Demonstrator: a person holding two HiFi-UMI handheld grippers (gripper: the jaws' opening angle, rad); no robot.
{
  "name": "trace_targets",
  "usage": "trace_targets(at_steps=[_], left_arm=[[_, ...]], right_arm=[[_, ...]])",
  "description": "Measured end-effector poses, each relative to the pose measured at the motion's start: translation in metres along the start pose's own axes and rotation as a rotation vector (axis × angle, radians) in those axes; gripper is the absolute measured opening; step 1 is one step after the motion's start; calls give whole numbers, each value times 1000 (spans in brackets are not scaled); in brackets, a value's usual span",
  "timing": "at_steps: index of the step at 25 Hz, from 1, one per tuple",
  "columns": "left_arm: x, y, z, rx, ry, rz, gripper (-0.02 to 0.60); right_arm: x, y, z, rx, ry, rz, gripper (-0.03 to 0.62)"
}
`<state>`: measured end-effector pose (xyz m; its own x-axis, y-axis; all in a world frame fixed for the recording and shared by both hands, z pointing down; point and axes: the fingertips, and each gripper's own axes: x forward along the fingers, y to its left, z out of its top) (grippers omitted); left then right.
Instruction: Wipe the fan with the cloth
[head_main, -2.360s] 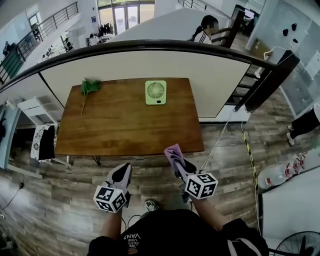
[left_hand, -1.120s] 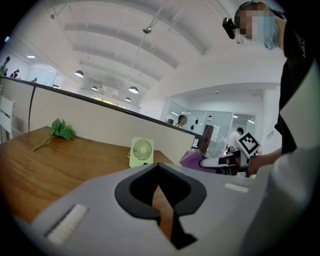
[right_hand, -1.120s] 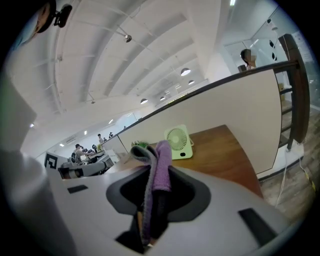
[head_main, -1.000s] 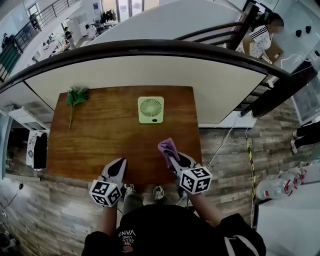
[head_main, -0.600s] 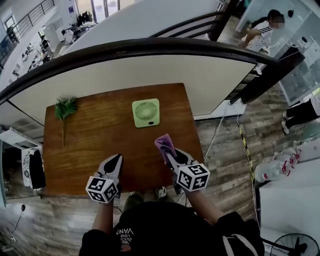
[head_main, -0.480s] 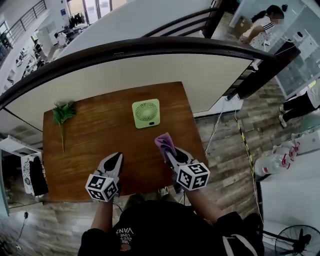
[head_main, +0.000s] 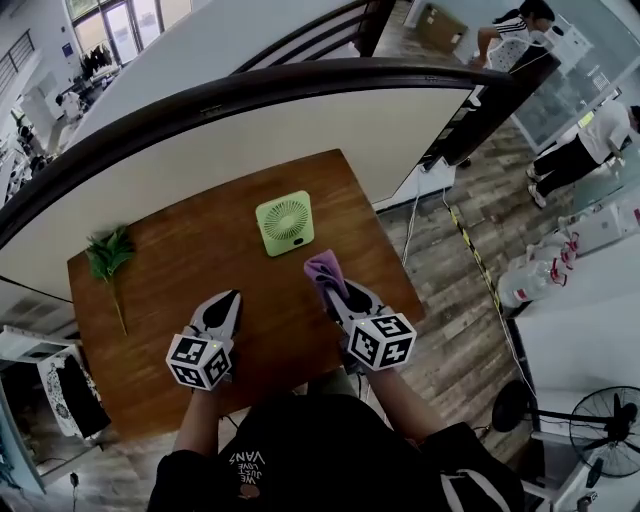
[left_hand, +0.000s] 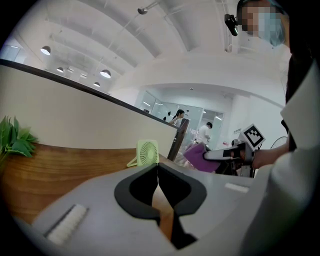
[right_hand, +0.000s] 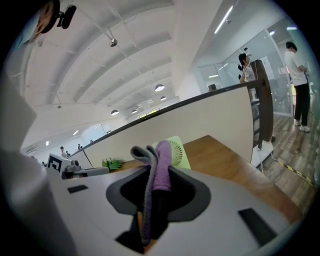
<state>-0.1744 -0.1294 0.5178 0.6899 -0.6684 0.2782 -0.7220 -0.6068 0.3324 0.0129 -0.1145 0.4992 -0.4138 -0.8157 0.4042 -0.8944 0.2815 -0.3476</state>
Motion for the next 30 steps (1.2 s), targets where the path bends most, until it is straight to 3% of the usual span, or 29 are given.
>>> trace_targets(at_steps=[9,13,17,30], left_arm=[[25,9,-5,-10,9,-23,15],[38,16,-10,-32,12,10,21],[55,25,-19,-51,37,43,129],[113,50,-52,-46,120,79,179]], right_arm=[[24,3,5,-42,29,38,101],[41,-3,6,-67,78,82,101],[59,-9,11,-92,112,126,101],[109,-6,26,-213,176,283,101]])
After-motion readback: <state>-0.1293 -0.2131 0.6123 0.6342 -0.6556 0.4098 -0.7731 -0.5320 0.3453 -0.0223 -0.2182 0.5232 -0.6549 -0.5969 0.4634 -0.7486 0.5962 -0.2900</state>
